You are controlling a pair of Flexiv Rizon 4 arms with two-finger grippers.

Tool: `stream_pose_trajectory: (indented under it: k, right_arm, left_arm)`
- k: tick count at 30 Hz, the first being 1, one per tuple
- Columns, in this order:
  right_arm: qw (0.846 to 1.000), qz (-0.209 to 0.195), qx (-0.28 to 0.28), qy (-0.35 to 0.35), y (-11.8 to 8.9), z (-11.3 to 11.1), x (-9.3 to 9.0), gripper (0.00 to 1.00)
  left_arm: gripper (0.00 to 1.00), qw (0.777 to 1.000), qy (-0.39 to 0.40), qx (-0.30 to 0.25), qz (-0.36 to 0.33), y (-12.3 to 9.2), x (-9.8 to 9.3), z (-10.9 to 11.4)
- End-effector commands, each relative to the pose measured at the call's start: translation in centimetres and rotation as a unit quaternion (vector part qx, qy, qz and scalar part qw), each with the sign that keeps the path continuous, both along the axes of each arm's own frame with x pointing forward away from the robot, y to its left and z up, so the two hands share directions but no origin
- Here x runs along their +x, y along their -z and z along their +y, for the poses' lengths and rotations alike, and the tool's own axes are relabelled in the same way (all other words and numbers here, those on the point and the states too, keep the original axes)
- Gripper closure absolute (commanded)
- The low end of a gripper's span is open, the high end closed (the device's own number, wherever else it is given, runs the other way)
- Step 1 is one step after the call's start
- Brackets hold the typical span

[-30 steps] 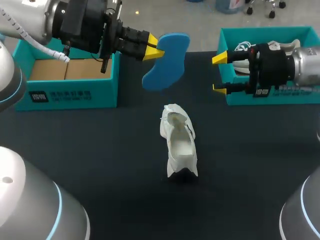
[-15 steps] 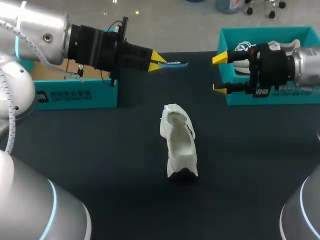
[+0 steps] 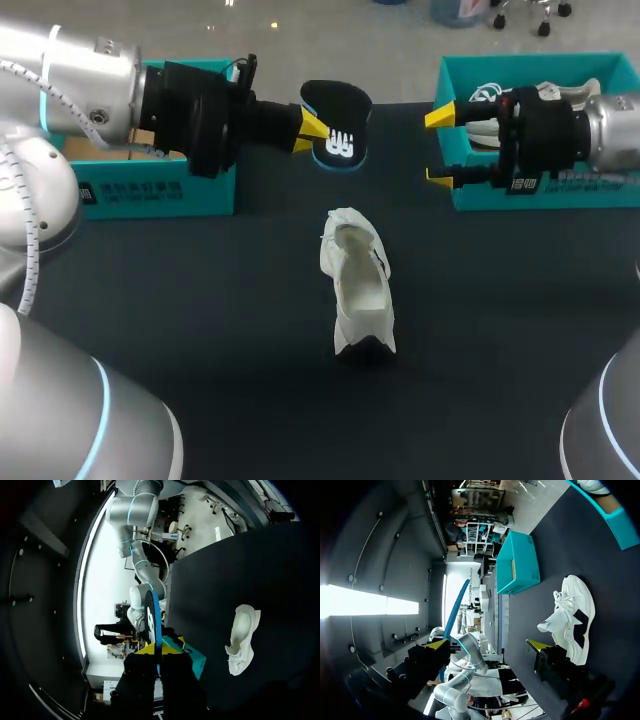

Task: Take the shoe out of the shoebox, open the shoe tongue, remove and reinsert the insole, then place the shoe into the shoebox

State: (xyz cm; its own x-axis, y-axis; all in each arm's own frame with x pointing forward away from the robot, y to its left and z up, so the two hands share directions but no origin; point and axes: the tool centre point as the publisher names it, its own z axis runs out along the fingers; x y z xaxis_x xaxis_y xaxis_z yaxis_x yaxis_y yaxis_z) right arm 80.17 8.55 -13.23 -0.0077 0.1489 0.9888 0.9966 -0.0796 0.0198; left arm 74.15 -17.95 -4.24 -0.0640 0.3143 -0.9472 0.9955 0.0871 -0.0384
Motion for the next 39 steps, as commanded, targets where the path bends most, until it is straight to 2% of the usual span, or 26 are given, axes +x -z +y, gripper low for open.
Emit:
stream_pose_trajectory:
  k: [1,5,6,10,18,24,25,28,34,37,39]
  right_arm:
    - [1.0,0.0,0.0,0.0,0.1,0.2,0.1,0.0]
    - [1.0,0.0,0.0,0.0,0.1,0.2,0.1,0.0]
    - [1.0,0.0,0.0,0.0,0.1,0.2,0.1,0.0]
    - [1.0,0.0,0.0,0.0,0.1,0.2,0.1,0.0]
    - [1.0,-0.01,0.007,-0.005,-1.6,0.5,0.4,0.0]
    - [1.0,-0.009,-0.004,-0.013,-2.5,1.7,0.9,0.0]
    - [1.0,-0.007,-0.002,-0.015,-2.5,2.0,1.0,0.02]
    - [1.0,0.001,0.002,-0.026,-2.2,3.1,1.3,0.25]
    - [0.999,0.009,0.008,-0.034,-1.4,4.4,1.8,0.24]
    - [0.999,0.008,0.012,-0.03,-1.2,4.6,2.0,0.29]
    - [1.0,0.008,0.014,-0.027,-1.1,4.6,2.2,0.36]
  left_arm:
    - [1.0,0.998,0.016,0.001,-0.054,0.2,-0.2,0.1]
    - [1.0,0.997,-0.01,-0.029,-0.067,2.5,1.3,-0.5]
    - [1.0,0.998,-0.016,-0.049,-0.045,2.7,1.5,-0.6]
    - [1.0,0.997,-0.022,-0.065,-0.033,3.5,2.0,-1.0]
    - [1.0,0.994,0.005,-0.034,-0.106,6.2,2.8,-1.7]
    - [1.0,0.991,-0.006,-0.025,-0.135,7.9,3.9,-3.1]
    - [1.0,0.99,-0.007,-0.025,-0.14,8.1,4.0,-3.4]
    - [1.0,0.987,-0.017,-0.032,-0.157,8.3,4.3,-4.3]
    - [1.0,0.986,-0.035,-0.042,-0.156,8.2,4.2,-5.6]
    - [1.0,0.986,-0.042,-0.045,-0.152,8.2,4.0,-5.9]
    - [1.0,0.986,-0.042,-0.046,-0.153,8.2,3.8,-6.1]
